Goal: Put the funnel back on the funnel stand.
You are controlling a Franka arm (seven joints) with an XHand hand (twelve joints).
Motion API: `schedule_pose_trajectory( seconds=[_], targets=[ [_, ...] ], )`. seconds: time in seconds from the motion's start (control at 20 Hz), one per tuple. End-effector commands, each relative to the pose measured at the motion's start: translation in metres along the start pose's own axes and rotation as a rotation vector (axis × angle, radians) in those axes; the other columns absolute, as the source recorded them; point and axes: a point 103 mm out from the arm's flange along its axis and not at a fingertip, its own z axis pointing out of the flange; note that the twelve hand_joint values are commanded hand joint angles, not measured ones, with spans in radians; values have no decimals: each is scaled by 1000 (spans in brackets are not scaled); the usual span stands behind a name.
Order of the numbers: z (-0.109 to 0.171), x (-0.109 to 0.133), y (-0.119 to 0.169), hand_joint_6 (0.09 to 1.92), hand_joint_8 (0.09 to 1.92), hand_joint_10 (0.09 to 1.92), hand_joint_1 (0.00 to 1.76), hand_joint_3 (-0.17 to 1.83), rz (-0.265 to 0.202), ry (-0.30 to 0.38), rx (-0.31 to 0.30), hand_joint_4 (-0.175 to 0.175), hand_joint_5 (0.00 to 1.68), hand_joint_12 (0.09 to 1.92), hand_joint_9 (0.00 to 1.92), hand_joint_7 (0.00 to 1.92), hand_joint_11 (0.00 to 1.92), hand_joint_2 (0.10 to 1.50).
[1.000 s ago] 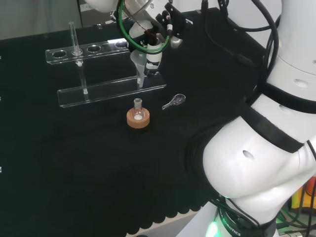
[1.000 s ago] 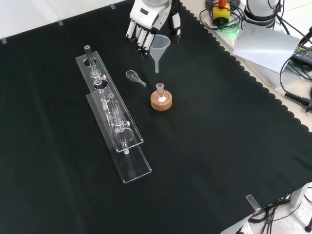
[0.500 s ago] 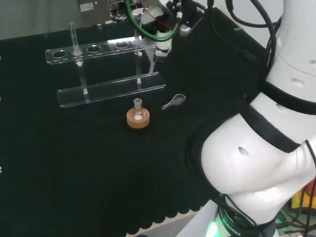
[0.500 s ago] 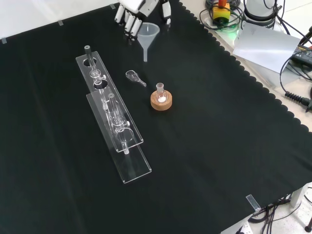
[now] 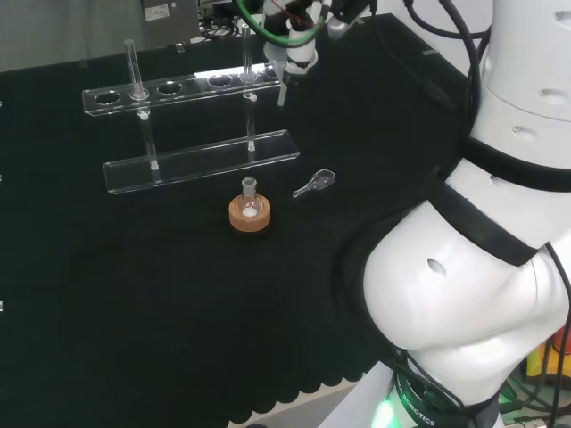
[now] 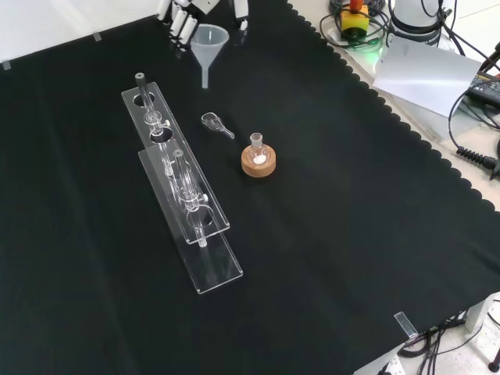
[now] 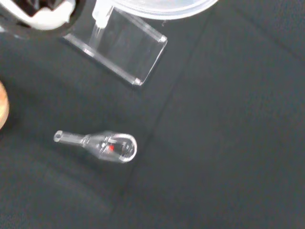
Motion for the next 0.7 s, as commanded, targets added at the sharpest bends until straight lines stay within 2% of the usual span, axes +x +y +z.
schedule_pose_trajectory(
  seconds=[0.05, 0.7],
  targets=[
    [-13, -37, 31, 667, 656, 524, 773, 514, 55, -8, 28, 18, 579, 1269, 1036, 621, 528, 658],
    [-21, -71, 69, 673, 657, 525, 773, 518, 87, -7, 48, 15, 585, 1266, 1038, 623, 532, 658]
  ],
)
